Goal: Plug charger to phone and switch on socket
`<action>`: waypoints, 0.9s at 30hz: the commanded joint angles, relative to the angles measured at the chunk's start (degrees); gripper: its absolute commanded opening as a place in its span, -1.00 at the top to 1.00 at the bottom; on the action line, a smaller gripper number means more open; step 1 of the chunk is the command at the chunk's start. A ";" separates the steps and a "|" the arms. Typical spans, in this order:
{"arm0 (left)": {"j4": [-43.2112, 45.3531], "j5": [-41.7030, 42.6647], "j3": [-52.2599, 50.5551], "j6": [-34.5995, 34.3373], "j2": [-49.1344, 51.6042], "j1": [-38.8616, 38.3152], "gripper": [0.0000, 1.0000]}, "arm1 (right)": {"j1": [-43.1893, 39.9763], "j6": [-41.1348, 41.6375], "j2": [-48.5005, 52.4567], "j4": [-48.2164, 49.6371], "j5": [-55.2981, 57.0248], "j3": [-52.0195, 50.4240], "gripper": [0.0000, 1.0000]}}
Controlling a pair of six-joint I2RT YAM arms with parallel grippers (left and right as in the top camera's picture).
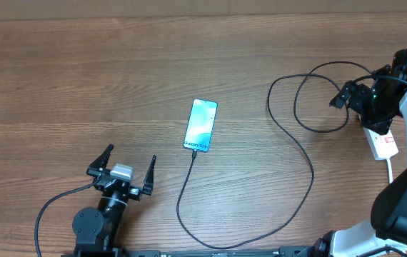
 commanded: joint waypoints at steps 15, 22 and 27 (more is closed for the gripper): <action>-0.02 -0.96 -0.20 0.46 -0.66 -0.04 -0.99 | -0.04 -0.48 -6.23 0.13 -0.07 1.25 -1.00; -0.02 -0.96 -0.20 0.46 -0.66 -0.04 -0.99 | -0.02 -0.48 -15.32 0.13 -0.07 1.25 -1.00; -0.04 -0.96 -0.20 0.46 -0.66 -0.04 -0.99 | -0.04 -0.48 -21.16 0.11 -0.07 1.25 -1.00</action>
